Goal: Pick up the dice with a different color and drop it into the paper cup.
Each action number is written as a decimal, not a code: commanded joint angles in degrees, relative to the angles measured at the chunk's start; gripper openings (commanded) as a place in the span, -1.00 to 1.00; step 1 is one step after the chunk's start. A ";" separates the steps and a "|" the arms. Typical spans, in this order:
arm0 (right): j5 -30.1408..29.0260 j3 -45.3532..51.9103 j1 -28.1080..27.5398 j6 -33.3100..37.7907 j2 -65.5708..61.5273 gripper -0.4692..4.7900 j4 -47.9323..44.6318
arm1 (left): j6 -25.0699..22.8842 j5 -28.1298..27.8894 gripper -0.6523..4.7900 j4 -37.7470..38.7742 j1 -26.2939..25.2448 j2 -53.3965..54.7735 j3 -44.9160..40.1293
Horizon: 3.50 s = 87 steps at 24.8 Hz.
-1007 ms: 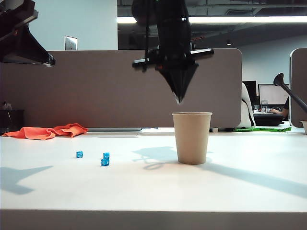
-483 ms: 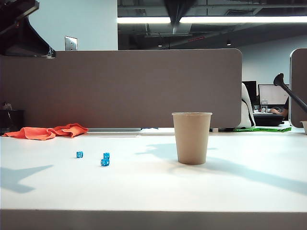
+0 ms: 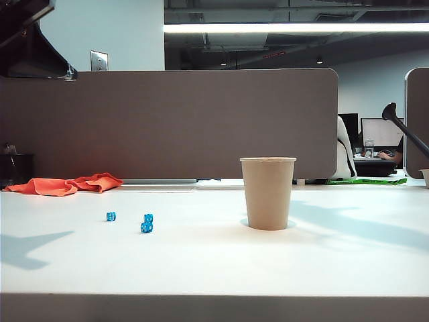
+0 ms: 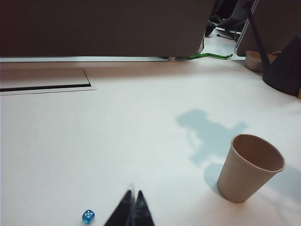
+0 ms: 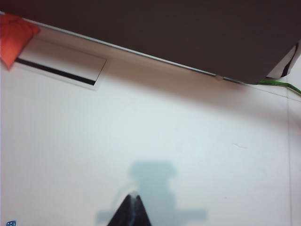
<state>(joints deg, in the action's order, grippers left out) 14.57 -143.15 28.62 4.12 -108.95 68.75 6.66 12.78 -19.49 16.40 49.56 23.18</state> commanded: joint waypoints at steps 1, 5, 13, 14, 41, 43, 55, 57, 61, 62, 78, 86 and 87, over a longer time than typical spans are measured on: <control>-1.84 -0.09 -1.70 -0.70 2.89 -0.83 -0.48 | 0.90 -0.11 -0.78 -1.09 0.02 -0.11 0.28; -1.66 0.04 -1.92 -2.51 4.94 -0.83 -0.96 | 0.90 -0.13 -0.78 -1.79 0.02 -0.11 0.28; -0.33 15.67 -1.92 -2.71 13.92 -0.83 -4.52 | 0.90 -0.15 -0.78 -3.56 0.02 -0.11 0.28; 0.00 19.43 -1.90 -2.69 16.06 -0.83 -6.69 | 0.90 -0.15 -0.78 -3.56 0.02 -0.11 0.28; -10.97 100.65 -23.45 -4.24 64.72 -0.83 -58.93 | 0.90 -0.68 -0.78 -3.80 0.02 -0.11 0.28; -11.78 102.47 -24.96 -4.09 65.99 -0.83 -60.37 | 0.87 -1.53 -0.78 -3.78 0.02 -0.11 0.28; -11.74 114.51 -26.56 -2.43 74.60 -0.83 -67.63 | 0.85 -4.09 -0.78 -3.78 0.02 -0.09 0.26; -11.74 117.26 -26.56 -2.43 76.15 -0.83 -70.42 | 0.85 -4.09 -0.78 -3.78 0.02 -0.09 0.26; -11.54 122.75 -26.60 -2.38 81.13 -0.83 -74.90 | 0.85 -4.04 -0.78 -3.78 0.02 -0.09 0.26; -11.54 123.67 -26.58 -2.40 82.42 -0.83 -75.32 | 0.85 -4.04 -0.78 -3.78 0.02 -0.09 0.26; -5.73 130.07 -26.62 -4.63 88.35 -0.83 -80.89 | 0.85 -4.00 -0.78 -3.78 0.02 -0.09 0.26; -8.83 136.96 -26.64 -4.63 90.44 -0.83 -87.52 | 0.85 -3.98 -0.78 -3.78 0.02 -0.11 0.26; -9.22 137.15 -26.64 -4.98 90.47 -0.83 -87.69 | 0.85 -4.00 -0.78 -3.78 0.02 -0.11 0.26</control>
<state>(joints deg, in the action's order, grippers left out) 6.68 -6.15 1.93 -0.34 -18.46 -17.52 7.38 8.78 -22.26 16.40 49.56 23.16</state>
